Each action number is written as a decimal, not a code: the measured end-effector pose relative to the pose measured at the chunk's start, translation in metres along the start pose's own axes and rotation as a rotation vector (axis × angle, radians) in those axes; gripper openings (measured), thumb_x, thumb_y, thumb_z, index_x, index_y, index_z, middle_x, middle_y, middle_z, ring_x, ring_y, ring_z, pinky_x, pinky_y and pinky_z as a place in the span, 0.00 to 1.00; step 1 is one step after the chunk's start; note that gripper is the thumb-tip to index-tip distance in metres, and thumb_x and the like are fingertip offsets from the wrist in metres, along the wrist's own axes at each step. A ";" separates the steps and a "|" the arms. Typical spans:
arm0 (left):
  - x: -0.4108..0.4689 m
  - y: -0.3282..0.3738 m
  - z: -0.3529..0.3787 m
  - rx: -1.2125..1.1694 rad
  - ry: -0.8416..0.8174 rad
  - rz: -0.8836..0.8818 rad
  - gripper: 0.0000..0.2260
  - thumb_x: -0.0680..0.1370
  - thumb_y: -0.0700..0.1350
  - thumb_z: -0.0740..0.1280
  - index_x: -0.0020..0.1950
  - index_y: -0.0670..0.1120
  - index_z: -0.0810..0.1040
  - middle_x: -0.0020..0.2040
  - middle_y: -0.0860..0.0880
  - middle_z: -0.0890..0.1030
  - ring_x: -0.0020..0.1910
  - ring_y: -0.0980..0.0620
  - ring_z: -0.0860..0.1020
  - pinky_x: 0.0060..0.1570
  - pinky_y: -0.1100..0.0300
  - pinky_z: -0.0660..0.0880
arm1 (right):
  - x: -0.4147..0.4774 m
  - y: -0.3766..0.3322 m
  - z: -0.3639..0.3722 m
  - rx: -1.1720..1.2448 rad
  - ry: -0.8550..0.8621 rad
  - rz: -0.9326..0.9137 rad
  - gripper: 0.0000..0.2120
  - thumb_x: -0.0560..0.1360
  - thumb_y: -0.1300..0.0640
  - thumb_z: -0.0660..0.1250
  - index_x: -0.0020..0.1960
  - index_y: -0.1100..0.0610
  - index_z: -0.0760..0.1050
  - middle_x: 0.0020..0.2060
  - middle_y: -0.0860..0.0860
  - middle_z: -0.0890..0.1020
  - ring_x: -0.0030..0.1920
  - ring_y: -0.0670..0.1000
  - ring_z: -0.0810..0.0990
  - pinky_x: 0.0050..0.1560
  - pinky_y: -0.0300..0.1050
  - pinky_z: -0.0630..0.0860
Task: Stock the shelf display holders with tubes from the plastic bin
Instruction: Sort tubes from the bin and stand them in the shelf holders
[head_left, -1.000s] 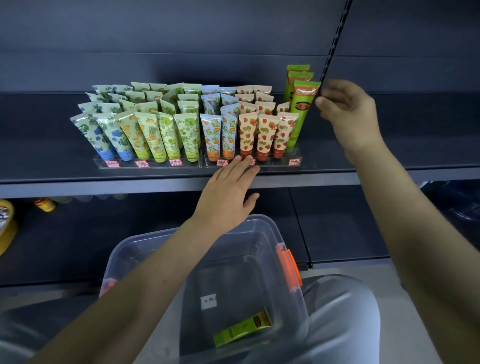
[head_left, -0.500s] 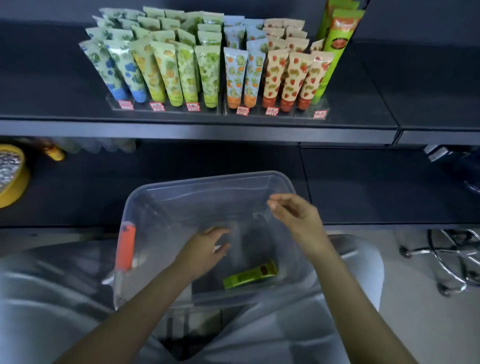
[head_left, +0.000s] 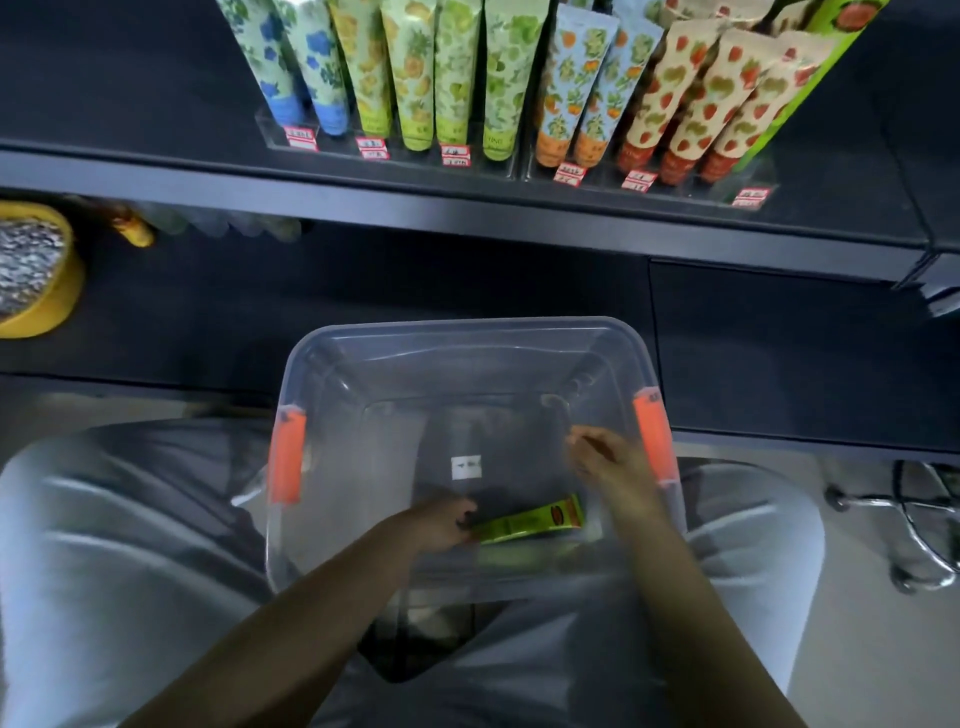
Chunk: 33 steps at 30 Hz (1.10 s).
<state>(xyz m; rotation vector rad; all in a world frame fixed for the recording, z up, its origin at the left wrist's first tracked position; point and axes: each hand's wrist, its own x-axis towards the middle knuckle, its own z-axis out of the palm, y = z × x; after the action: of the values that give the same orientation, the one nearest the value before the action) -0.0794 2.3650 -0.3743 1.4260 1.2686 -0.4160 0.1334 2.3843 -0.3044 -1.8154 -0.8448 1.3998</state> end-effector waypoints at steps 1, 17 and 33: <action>0.002 0.000 0.002 0.003 -0.002 0.003 0.15 0.81 0.44 0.60 0.65 0.39 0.72 0.59 0.42 0.76 0.57 0.45 0.75 0.49 0.61 0.67 | 0.001 0.001 0.000 -0.026 0.001 0.006 0.04 0.75 0.61 0.67 0.48 0.55 0.79 0.45 0.51 0.82 0.49 0.51 0.79 0.59 0.50 0.74; 0.012 0.003 0.002 -0.120 0.067 -0.068 0.13 0.78 0.47 0.65 0.57 0.39 0.76 0.50 0.42 0.78 0.49 0.47 0.76 0.43 0.61 0.71 | -0.003 -0.012 0.002 -0.095 0.000 0.008 0.06 0.77 0.58 0.65 0.53 0.54 0.77 0.49 0.49 0.81 0.53 0.49 0.78 0.57 0.42 0.74; -0.102 0.095 -0.078 -0.649 0.356 0.465 0.10 0.74 0.41 0.71 0.53 0.51 0.76 0.48 0.52 0.78 0.44 0.59 0.77 0.49 0.65 0.73 | -0.026 -0.094 -0.015 0.489 -0.082 -0.242 0.21 0.62 0.48 0.76 0.51 0.57 0.79 0.44 0.52 0.85 0.49 0.51 0.83 0.52 0.47 0.80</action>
<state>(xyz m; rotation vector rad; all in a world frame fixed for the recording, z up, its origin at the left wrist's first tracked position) -0.0655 2.4057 -0.2210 1.1927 1.1460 0.5452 0.1343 2.4138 -0.2100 -1.2520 -0.6627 1.3823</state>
